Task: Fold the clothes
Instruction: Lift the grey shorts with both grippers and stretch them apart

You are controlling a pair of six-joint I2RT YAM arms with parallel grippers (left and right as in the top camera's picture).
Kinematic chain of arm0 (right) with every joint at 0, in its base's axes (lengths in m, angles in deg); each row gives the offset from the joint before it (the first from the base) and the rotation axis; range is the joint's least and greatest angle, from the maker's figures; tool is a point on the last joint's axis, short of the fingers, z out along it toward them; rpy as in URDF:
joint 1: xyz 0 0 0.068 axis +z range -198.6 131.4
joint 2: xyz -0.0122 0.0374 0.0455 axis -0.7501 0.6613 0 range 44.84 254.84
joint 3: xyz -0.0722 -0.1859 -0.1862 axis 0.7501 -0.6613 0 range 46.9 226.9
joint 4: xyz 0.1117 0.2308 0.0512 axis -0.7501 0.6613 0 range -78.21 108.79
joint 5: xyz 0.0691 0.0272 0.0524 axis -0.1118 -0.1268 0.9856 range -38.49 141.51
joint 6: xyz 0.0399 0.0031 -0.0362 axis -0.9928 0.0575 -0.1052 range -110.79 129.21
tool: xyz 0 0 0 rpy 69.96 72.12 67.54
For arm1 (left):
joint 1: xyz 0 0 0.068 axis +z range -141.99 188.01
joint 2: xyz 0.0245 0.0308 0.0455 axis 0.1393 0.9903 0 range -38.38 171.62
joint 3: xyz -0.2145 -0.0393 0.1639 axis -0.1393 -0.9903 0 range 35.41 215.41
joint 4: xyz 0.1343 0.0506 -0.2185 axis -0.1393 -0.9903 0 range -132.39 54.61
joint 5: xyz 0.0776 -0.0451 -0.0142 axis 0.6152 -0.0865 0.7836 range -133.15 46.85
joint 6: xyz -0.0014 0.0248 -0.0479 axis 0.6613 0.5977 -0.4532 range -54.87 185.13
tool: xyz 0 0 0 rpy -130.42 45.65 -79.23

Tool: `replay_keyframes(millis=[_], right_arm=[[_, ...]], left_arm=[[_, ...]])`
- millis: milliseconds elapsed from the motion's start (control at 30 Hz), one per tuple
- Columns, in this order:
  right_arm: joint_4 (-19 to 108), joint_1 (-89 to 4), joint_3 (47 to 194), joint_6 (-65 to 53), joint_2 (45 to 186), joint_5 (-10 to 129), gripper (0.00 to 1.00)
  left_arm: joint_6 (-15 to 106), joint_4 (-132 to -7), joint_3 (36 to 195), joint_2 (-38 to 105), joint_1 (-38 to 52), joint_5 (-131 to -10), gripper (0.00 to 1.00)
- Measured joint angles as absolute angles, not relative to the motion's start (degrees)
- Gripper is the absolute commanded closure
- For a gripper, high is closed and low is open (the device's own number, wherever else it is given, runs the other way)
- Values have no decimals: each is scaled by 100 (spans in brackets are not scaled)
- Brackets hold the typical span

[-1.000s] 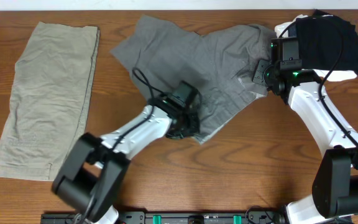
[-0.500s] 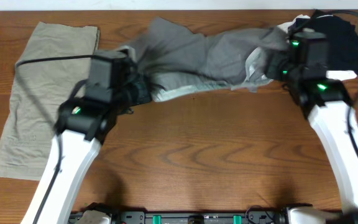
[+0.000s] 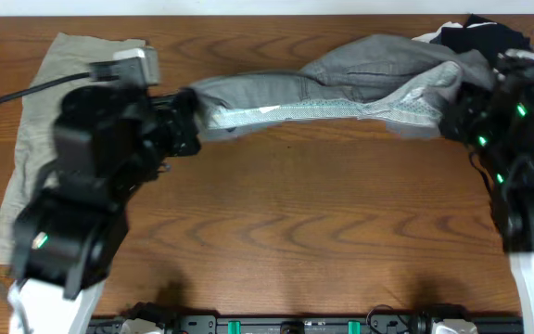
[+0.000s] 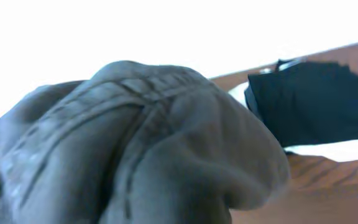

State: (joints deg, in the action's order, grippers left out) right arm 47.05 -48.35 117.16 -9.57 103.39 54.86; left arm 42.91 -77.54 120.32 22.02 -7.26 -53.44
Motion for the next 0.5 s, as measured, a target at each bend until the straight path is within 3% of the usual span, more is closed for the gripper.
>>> replay_keyframes(millis=[500], right_arm=[[5514,-4837,11749,-1720,8317,5770,99]], left_arm=[[4420,-9000,13253,1323,-726,-5387,94]])
